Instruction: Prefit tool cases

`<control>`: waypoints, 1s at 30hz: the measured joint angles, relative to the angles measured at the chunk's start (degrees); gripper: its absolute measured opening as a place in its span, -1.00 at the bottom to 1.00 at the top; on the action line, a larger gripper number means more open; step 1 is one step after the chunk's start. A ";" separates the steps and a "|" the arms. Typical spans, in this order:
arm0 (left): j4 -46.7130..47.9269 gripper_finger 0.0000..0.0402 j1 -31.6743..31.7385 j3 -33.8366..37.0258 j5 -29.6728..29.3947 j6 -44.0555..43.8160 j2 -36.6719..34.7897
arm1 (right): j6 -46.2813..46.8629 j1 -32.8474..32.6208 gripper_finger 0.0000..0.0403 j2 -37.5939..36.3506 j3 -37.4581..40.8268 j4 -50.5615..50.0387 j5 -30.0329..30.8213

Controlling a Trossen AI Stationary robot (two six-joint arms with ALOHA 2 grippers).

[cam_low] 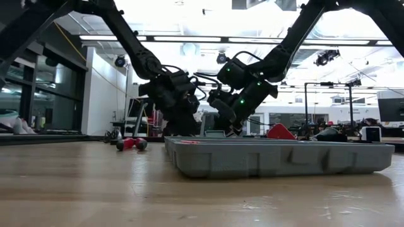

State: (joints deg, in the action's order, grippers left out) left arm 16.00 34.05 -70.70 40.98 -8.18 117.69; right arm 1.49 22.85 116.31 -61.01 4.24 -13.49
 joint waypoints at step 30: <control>6.70 -0.60 1.09 0.00 1.12 -4.38 0.08 | 0.00 -0.02 -1.00 0.01 -0.09 -0.53 0.01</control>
State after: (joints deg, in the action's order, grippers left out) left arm 22.71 35.14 -70.70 42.10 -12.56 117.78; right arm 1.49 22.83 116.32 -61.10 3.71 -13.47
